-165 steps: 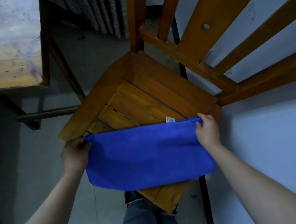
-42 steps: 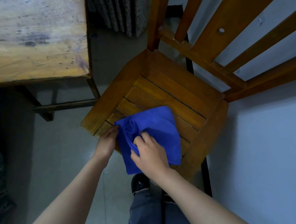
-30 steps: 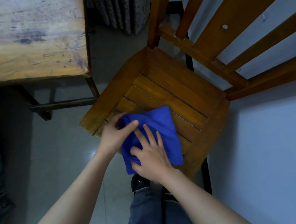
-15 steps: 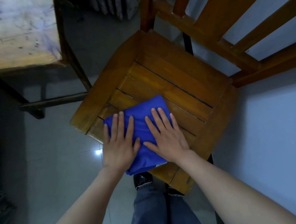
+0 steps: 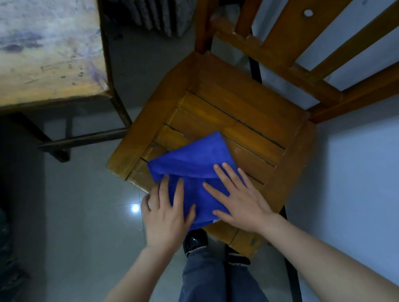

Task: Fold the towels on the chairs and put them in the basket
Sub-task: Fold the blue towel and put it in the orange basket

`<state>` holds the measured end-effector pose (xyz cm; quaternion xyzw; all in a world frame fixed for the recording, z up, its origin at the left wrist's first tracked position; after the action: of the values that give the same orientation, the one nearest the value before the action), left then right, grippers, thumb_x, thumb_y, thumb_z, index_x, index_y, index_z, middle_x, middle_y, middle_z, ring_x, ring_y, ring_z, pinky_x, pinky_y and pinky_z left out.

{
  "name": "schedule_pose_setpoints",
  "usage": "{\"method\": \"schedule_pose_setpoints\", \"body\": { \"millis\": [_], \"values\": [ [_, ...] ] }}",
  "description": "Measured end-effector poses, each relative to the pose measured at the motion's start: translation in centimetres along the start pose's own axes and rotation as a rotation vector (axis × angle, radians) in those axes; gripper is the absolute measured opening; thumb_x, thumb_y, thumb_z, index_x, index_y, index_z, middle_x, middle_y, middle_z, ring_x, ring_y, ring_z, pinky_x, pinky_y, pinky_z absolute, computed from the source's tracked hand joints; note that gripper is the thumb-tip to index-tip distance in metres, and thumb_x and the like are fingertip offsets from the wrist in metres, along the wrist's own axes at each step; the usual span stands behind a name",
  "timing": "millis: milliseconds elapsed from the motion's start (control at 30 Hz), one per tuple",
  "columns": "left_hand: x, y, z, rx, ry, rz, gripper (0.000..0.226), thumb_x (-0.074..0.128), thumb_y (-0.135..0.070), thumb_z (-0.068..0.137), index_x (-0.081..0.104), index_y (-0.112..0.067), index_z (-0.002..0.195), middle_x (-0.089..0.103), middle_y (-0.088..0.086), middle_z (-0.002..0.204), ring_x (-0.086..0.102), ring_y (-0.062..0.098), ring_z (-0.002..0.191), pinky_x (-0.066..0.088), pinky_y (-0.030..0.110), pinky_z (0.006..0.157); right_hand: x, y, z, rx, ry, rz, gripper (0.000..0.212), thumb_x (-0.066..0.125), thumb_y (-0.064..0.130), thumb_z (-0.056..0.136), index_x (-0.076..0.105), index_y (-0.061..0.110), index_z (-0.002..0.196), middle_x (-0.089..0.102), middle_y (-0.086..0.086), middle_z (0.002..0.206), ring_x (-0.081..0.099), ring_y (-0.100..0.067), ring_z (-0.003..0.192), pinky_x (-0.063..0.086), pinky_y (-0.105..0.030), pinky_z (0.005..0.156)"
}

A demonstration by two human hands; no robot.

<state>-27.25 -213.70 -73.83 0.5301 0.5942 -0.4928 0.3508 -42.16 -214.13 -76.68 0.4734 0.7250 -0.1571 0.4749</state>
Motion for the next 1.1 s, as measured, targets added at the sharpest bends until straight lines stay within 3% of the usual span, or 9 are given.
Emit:
{"method": "schedule_pose_setpoints", "body": {
  "millis": [200, 367, 467, 667, 767, 867, 933, 1033, 1100],
  "values": [
    [2.5, 1.8, -2.7, -0.812, 0.008, -0.821, 0.041, 0.065, -0.012, 0.082, 0.051, -0.006, 0.12, 0.059, 0.005, 0.084, 0.059, 0.03, 0.089, 0.046, 0.036, 0.076, -0.1, 0.8, -0.5, 0.056, -0.007, 0.147, 0.059, 0.028, 0.047, 0.098, 0.004, 0.029, 0.149, -0.018, -0.005, 0.153, -0.023, -0.026, 0.14, -0.009, -0.038, 0.113],
    [3.3, 2.4, -3.2, -0.981, 0.058, -1.023, 0.008, 0.066, -0.007, 0.08, 0.061, -0.004, 0.086, 0.055, 0.003, 0.069, 0.053, 0.022, 0.071, 0.04, 0.028, 0.061, -1.3, 0.2, 0.1, 0.108, -0.057, 0.177, 0.059, 0.029, 0.039, 0.099, 0.006, 0.02, 0.15, 0.007, -0.005, 0.158, 0.006, -0.022, 0.145, 0.016, -0.037, 0.115],
    [3.6, 2.5, -3.6, -0.944, 0.114, -1.087, 0.025, 0.062, -0.004, 0.083, 0.054, -0.009, 0.059, 0.051, 0.002, 0.058, 0.047, 0.016, 0.058, 0.036, 0.022, 0.052, -1.8, 0.3, 0.7, 0.095, -0.054, 0.167, 0.058, 0.031, 0.04, 0.098, 0.01, 0.023, 0.15, 0.006, -0.004, 0.158, 0.012, -0.024, 0.142, 0.025, -0.039, 0.108],
    [3.9, 3.7, -7.4, -1.03, 0.074, -1.126, 0.03, 0.055, 0.002, 0.079, 0.046, -0.011, 0.054, 0.04, -0.006, 0.045, 0.032, 0.001, 0.037, 0.027, 0.011, 0.035, -1.4, -0.1, 1.7, 0.098, -0.009, 0.129, 0.056, 0.026, 0.052, 0.096, 0.011, 0.036, 0.148, -0.006, -0.004, 0.158, 0.01, -0.027, 0.139, 0.025, -0.041, 0.103],
    [4.4, 3.7, -7.0, -1.067, 0.072, -1.065, 0.019, 0.057, -0.001, 0.082, 0.048, -0.009, 0.067, 0.049, 0.006, 0.063, 0.048, 0.018, 0.058, 0.039, 0.021, 0.052, 0.2, 0.4, 1.7, 0.101, 0.044, 0.029, 0.067, 0.021, 0.061, 0.092, -0.004, 0.033, 0.148, -0.02, -0.008, 0.156, -0.005, -0.029, 0.143, 0.011, -0.047, 0.112],
    [2.2, 3.1, -5.0, -0.95, -0.084, -0.712, 0.033, 0.062, -0.019, 0.083, 0.051, -0.004, 0.11, 0.05, 0.02, 0.12, 0.046, 0.035, 0.114, 0.036, 0.045, 0.094, 1.2, 0.6, 1.3, 0.124, 0.023, -0.082, 0.074, 0.014, 0.064, 0.091, -0.027, 0.025, 0.138, -0.04, -0.012, 0.145, -0.037, -0.03, 0.134, -0.01, -0.05, 0.113],
    [-0.4, 0.7, -3.5, -0.575, -0.26, -0.392, 0.047, 0.054, -0.026, 0.083, 0.048, -0.003, 0.123, 0.043, 0.025, 0.135, 0.037, 0.039, 0.126, 0.032, 0.05, 0.101, 0.9, 0.7, 1.0, 0.13, -0.043, -0.077, 0.074, 0.015, 0.062, 0.091, -0.026, 0.021, 0.138, -0.042, -0.011, 0.14, -0.04, -0.028, 0.13, -0.014, -0.047, 0.111],
    [0.3, -3.6, -3.0, -0.013, -0.144, 0.018, 0.058, 0.053, -0.03, 0.077, 0.052, 0.0, 0.127, 0.049, 0.024, 0.134, 0.047, 0.039, 0.125, 0.042, 0.053, 0.097, -0.5, 0.6, 0.4, 0.152, -0.155, -0.022, 0.067, 0.028, 0.051, 0.096, 0.008, 0.011, 0.146, -0.006, -0.014, 0.154, -0.012, -0.028, 0.14, 0.005, -0.046, 0.113],
    [2.1, -2.9, -3.2, 0.027, 0.01, 0.1, 0.069, 0.074, -0.035, 0.069, 0.056, 0.005, 0.122, 0.053, 0.024, 0.13, 0.052, 0.038, 0.12, 0.044, 0.056, 0.092, -1.6, 0.3, -0.6, 0.123, -0.282, -0.032, 0.06, 0.037, 0.045, 0.093, 0.041, 0.005, 0.137, 0.034, -0.016, 0.148, 0.027, -0.028, 0.139, 0.03, -0.046, 0.108]
  ]
}}
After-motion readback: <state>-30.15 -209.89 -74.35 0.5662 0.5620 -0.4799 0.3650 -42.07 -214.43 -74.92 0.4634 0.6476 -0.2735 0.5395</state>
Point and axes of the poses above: each hand's wrist, its own z-axis towards the middle knuckle, its own x-axis out of the palm, y = z × x, the point moved 7 cm from there along z, towards the middle knuckle
